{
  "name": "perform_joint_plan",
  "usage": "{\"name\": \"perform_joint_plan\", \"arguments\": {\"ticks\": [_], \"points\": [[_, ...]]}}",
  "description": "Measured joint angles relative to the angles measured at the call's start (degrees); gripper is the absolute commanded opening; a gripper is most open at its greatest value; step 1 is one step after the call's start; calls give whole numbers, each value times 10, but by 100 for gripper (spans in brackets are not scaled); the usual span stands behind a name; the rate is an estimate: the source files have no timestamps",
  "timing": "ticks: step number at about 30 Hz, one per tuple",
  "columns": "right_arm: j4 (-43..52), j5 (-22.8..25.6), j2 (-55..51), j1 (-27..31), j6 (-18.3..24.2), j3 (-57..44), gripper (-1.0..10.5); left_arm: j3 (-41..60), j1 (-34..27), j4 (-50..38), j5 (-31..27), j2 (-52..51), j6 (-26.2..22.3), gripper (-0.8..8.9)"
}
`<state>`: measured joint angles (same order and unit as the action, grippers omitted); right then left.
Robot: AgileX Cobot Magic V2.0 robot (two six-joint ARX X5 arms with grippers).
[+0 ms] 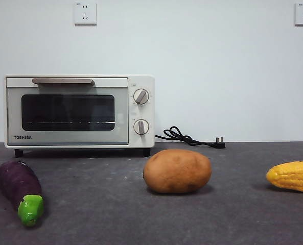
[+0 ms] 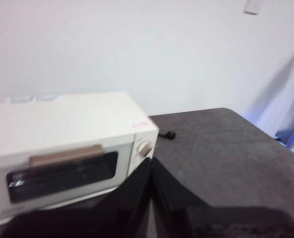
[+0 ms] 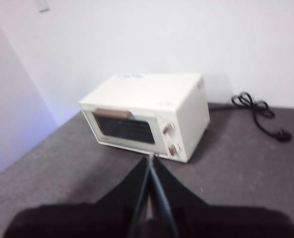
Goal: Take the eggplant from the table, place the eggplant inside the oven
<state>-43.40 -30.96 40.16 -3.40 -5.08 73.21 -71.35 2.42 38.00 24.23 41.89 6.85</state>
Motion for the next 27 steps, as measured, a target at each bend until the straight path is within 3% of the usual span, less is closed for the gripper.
{"name": "perform_joint_plan", "arguments": {"ticks": [7, 15, 22, 25, 27], "points": [[-60, -13, 54, 0, 4, 122, -8, -96, 34, 50, 0, 55, -23, -5], [-80, -83, 57, 0, 4, 139, 30, -105, 46, 64, 0, 74, -37, -5], [-80, -150, 58, 0, 2, 139, 512, -105, 46, 65, 0, 88, -40, -5], [-82, -156, 58, 0, -3, 139, 609, -105, 46, 65, 0, 93, -49, -5], [-92, -158, 58, 0, -4, 139, 608, -105, 46, 65, 0, 99, -54, -5]]}}
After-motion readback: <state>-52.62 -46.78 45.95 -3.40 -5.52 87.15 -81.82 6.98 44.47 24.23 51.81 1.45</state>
